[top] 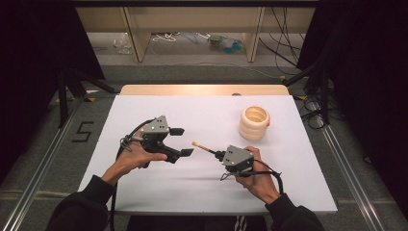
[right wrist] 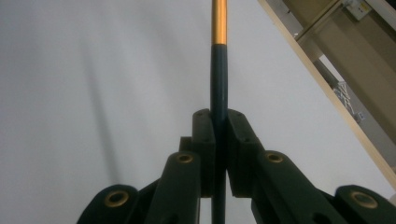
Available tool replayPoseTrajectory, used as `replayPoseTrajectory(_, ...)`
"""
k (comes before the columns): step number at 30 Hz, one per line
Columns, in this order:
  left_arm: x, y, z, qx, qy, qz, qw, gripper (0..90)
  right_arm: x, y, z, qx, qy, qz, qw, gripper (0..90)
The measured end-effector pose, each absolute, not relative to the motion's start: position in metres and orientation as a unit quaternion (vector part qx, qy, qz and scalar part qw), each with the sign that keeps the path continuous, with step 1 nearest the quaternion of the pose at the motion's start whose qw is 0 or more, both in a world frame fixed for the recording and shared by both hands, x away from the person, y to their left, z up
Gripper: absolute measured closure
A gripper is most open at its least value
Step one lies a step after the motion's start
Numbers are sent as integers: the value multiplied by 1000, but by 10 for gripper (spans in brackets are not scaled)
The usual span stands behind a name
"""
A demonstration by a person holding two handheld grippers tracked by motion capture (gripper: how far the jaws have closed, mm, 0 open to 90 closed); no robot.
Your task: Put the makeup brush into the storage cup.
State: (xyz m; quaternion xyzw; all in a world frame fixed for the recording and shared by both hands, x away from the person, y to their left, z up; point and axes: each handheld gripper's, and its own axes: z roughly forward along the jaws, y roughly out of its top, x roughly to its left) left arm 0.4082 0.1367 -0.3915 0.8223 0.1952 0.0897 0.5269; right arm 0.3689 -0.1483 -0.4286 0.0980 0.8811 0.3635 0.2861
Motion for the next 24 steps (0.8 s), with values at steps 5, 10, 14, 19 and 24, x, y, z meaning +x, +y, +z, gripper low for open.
replayPoseTrajectory(5, 402, 140, -399, 813, 203, 92, 538, 190, 372, -152, -428, 117, 875, 382, 275, 837)
replayPoseTrajectory(10, 396, 140, -407, 801, 205, 89, 555, 189, 374, -155, -428, 137, 868, 406, 253, 837)
replayPoseTrajectory(14, 391, 141, -413, 790, 213, 91, 568, 188, 376, -157, -428, 148, 862, 421, 241, 837)
replayPoseTrajectory(19, 388, 143, -419, 773, 226, 96, 585, 193, 378, -159, -428, 164, 853, 443, 222, 837)
replayPoseTrajectory(24, 387, 146, -422, 767, 227, 99, 593, 194, 379, -161, -428, 169, 850, 449, 218, 837)
